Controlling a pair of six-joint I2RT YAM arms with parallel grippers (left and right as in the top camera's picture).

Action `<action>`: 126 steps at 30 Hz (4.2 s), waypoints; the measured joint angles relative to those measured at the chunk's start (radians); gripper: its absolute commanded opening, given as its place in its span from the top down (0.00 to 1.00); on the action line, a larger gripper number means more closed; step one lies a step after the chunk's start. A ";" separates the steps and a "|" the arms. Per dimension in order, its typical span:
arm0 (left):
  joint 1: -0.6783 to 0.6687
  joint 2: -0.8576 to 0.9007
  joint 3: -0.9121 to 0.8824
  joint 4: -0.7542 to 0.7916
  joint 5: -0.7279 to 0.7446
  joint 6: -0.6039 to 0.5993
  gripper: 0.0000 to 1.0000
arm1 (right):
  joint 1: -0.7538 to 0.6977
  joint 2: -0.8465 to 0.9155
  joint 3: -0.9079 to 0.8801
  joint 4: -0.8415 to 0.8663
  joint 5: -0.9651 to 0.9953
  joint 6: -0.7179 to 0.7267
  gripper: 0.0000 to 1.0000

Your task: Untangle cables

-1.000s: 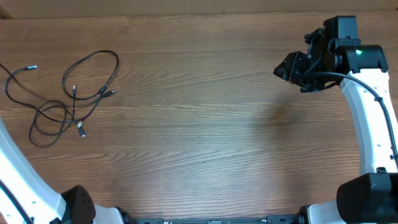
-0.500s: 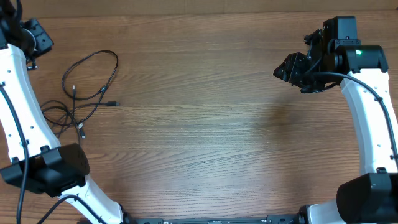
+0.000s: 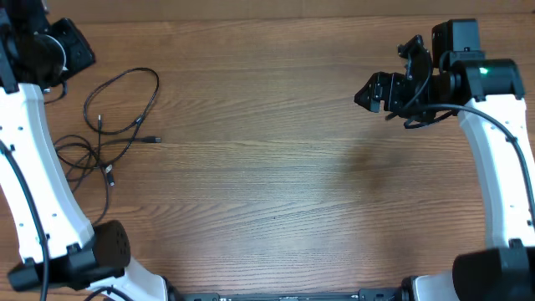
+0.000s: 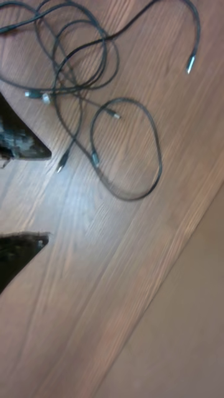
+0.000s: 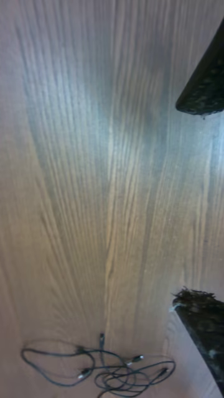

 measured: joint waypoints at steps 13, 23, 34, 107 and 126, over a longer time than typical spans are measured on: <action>-0.061 -0.019 0.001 -0.068 0.020 -0.032 0.00 | 0.007 -0.322 0.105 -0.173 0.033 -0.013 0.00; -0.061 -0.019 0.001 -0.068 0.020 -0.032 0.00 | 0.007 -0.454 0.113 -0.206 0.052 -0.016 0.00; -0.061 -0.019 0.001 -0.068 0.020 -0.032 0.00 | 0.007 -0.451 0.084 -0.011 0.202 -0.021 0.00; -0.061 -0.018 0.000 -0.068 0.020 -0.032 0.00 | 0.038 -1.604 -1.650 1.193 0.225 -0.070 0.00; -0.072 -0.035 -0.028 -0.049 -0.026 -0.032 0.00 | 0.038 -1.604 -1.650 1.193 0.225 -0.071 0.00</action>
